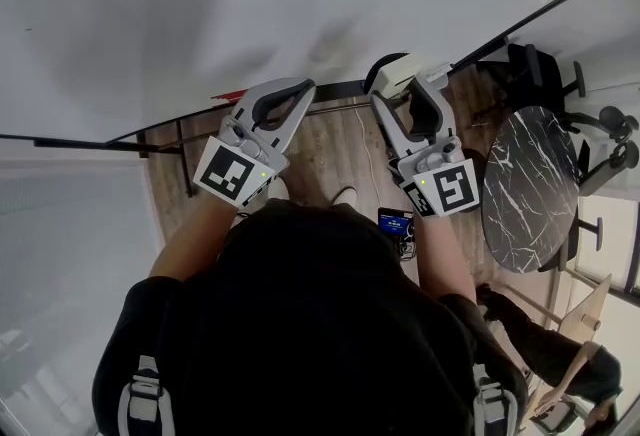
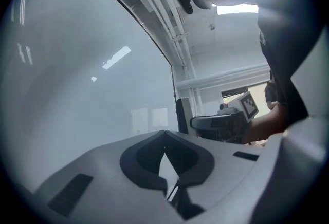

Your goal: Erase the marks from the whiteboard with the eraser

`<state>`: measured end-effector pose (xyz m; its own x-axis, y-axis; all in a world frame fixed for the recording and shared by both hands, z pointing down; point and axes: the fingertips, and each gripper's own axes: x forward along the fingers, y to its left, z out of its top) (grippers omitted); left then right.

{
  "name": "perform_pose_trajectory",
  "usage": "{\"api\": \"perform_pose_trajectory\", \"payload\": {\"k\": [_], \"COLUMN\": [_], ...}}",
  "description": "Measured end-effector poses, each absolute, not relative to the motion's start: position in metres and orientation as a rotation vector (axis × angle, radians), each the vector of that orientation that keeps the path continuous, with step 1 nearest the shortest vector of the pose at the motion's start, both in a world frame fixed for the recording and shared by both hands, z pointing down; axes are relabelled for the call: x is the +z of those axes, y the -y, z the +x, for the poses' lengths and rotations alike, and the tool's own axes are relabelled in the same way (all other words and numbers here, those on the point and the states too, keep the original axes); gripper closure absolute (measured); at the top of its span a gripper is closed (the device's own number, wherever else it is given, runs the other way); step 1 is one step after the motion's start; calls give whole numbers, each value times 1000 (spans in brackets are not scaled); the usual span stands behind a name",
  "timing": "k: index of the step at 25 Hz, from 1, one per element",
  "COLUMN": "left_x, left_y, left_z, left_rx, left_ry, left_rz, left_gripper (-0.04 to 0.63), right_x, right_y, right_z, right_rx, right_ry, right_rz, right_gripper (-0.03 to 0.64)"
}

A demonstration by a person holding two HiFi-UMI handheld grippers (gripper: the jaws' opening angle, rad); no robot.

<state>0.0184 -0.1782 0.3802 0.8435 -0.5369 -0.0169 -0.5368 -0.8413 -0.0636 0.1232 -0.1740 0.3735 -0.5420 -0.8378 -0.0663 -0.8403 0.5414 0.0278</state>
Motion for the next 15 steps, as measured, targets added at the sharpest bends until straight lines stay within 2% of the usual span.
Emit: {"api": "perform_pose_trajectory", "payload": {"k": [15], "left_x": [383], "left_y": [173], "left_z": [26], "left_rx": [-9], "left_ry": [-872], "left_rz": [-2973], "left_gripper": [591], "right_x": [393], "right_y": [161], "right_z": [117], "right_rx": [28], "right_ry": [-2753], "right_rz": [-1453], "right_gripper": [394]}}
